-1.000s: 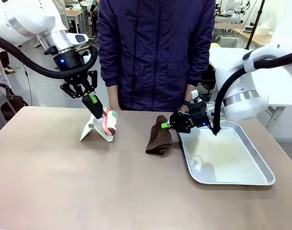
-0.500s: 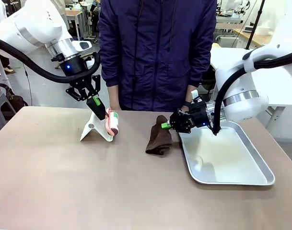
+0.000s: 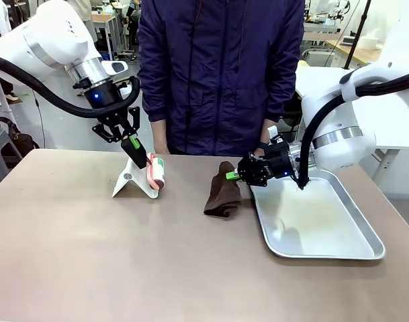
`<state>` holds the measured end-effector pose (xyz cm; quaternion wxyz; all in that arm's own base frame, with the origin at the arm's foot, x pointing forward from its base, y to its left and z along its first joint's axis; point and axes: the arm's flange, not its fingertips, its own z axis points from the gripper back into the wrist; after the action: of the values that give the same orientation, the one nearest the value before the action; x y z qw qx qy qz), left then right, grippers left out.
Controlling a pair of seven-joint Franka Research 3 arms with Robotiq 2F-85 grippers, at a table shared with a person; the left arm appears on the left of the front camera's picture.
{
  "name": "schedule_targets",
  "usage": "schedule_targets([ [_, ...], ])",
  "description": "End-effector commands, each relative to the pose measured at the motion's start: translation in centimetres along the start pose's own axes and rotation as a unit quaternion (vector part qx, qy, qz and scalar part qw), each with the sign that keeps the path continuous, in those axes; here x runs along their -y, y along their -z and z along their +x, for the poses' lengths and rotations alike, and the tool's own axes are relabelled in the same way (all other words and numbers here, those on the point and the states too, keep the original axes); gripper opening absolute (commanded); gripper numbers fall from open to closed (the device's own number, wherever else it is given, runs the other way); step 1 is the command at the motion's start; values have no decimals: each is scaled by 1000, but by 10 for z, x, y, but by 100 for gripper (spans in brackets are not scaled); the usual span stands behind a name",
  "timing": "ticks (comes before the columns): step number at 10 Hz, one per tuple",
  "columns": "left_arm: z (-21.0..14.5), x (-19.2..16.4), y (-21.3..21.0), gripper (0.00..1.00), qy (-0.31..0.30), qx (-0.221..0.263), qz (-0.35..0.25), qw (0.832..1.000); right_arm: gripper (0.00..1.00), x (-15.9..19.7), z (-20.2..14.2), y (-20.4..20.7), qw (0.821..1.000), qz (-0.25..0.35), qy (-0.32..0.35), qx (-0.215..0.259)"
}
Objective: Clean the surface of the table.
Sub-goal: Return the Lint Roller and towel to their original positions.
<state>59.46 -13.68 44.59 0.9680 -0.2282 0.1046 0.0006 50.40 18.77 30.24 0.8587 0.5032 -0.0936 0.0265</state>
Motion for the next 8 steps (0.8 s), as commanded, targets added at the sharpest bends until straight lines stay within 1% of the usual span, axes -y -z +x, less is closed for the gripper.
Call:
schedule_targets([
  [1, 9, 1, -1, 22, -5, -4, 27, 1000, 9, -3, 0, 1, 1000, 12, -2, 8],
  [5, 18, 0, 5, 22, -3, -9, 53, 999, 9, -3, 0, 1, 1000, 12, -2, 8],
  [8, 22, 1, 8, 22, -7, -16, 59, 998, 9, -3, 0, 1, 1000, 12, -2, 8],
])
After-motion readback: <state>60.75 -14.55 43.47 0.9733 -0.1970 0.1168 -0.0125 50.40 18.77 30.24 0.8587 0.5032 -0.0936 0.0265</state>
